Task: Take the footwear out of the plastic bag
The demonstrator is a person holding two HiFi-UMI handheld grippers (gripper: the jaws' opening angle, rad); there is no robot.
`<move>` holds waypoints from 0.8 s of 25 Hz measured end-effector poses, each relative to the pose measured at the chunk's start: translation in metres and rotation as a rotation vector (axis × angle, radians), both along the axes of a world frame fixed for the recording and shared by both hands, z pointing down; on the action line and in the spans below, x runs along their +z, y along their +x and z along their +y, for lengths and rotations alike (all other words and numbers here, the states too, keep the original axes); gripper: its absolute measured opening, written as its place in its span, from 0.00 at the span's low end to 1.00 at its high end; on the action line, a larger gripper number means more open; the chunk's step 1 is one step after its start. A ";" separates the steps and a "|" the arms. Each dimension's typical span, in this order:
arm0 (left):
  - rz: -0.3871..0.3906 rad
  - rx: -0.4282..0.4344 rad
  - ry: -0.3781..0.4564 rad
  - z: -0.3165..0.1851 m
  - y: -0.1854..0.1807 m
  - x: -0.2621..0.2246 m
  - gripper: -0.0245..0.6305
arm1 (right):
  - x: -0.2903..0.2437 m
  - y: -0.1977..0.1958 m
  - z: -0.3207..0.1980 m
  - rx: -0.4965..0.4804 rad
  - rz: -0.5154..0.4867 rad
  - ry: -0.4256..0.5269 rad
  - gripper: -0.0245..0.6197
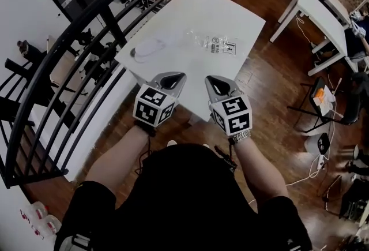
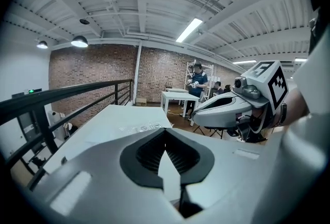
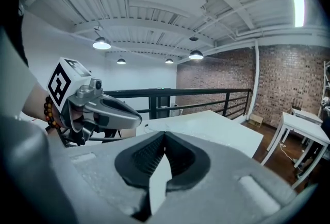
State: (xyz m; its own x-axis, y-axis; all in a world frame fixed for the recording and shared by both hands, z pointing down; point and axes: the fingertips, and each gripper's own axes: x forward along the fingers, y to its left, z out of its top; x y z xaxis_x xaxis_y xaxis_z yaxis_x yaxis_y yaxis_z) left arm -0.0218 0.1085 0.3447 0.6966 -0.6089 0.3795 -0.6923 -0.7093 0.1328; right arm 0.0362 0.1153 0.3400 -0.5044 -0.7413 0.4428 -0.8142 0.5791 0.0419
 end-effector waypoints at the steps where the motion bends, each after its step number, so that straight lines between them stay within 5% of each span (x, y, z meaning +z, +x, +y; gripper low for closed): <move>1: -0.001 -0.009 0.002 0.002 0.004 -0.001 0.06 | -0.004 0.001 0.003 -0.009 -0.008 0.010 0.03; 12: -0.035 -0.099 0.020 0.031 0.049 -0.004 0.06 | -0.013 0.033 0.027 -0.108 -0.051 0.049 0.03; 20: -0.051 -0.080 0.030 0.042 0.047 -0.002 0.06 | -0.008 0.032 0.035 -0.087 -0.052 0.051 0.03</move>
